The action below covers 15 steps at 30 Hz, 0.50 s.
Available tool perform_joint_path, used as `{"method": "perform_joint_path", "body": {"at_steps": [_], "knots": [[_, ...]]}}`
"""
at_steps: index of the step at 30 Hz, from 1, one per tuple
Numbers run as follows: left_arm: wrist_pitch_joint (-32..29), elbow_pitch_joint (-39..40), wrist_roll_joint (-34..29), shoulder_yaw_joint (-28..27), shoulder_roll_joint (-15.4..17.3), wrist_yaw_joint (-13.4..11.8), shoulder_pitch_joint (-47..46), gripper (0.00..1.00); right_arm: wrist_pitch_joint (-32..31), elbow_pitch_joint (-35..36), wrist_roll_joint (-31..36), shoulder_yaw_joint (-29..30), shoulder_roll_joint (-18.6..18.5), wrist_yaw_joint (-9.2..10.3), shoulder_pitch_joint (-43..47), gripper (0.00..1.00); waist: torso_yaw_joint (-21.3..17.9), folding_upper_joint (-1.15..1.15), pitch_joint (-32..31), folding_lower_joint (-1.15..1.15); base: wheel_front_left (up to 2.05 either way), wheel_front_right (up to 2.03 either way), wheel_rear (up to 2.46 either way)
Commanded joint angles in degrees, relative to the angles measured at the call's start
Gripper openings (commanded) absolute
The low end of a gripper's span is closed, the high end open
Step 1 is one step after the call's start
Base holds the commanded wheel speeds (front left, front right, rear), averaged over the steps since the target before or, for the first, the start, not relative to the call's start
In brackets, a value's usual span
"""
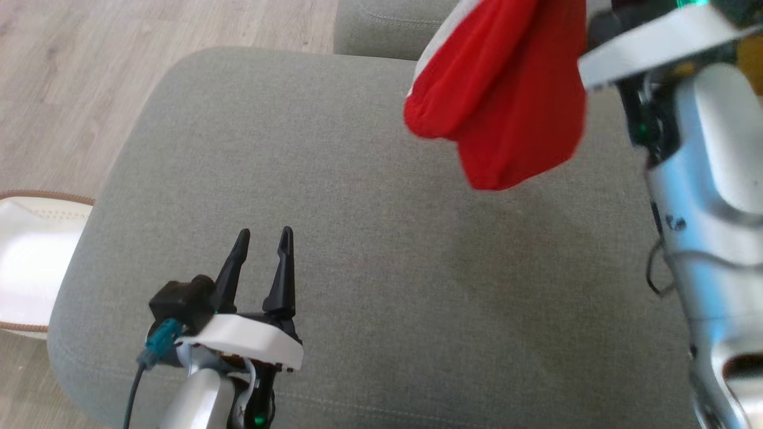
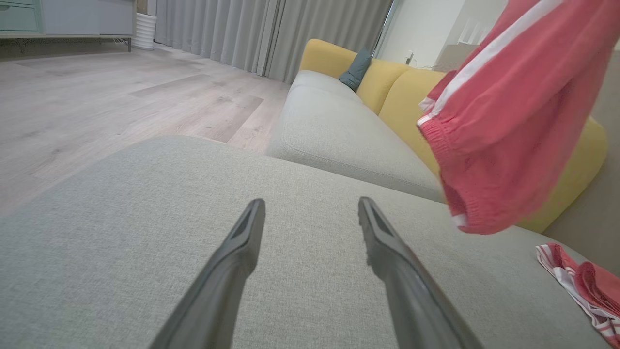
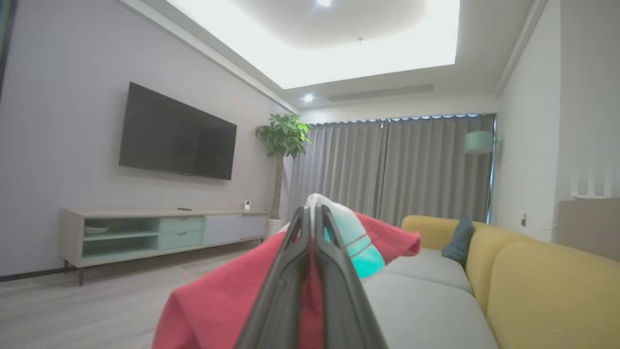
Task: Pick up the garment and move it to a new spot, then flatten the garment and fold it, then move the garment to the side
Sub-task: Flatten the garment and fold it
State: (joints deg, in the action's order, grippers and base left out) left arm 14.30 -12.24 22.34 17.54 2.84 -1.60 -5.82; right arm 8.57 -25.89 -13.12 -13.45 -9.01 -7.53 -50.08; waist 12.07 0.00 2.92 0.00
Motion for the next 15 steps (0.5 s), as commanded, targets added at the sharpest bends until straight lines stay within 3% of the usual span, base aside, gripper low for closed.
{"method": "perform_joint_path", "body": {"at_steps": [1, 7, 15], "knots": [[0.7, 2.4, -0.3, -2.4, 0.0, -0.4, -1.7, 1.00, 0.3, 0.2, -0.3, -0.2, -0.3, 0.04, 2.4, 0.00, 0.0, 0.00, 0.1, 0.00, 0.00, 0.00, 0.00], [0.7, 2.5, -1.1, -2.8, 0.0, -0.2, -1.7, 1.00, -1.1, -6.7, 0.0, 1.9, -4.0, 0.04, 14.5, 0.00, -1.0, 0.00, 1.0, 0.00, 0.00, 0.00, 0.00], [0.7, 1.8, -1.5, -2.4, 0.0, 0.2, -2.7, 1.00, -2.0, -11.8, 1.6, 5.6, -5.4, 0.04, 23.4, 0.00, -3.1, 0.00, 2.0, 0.00, 0.00, 0.00, 0.00]]}}
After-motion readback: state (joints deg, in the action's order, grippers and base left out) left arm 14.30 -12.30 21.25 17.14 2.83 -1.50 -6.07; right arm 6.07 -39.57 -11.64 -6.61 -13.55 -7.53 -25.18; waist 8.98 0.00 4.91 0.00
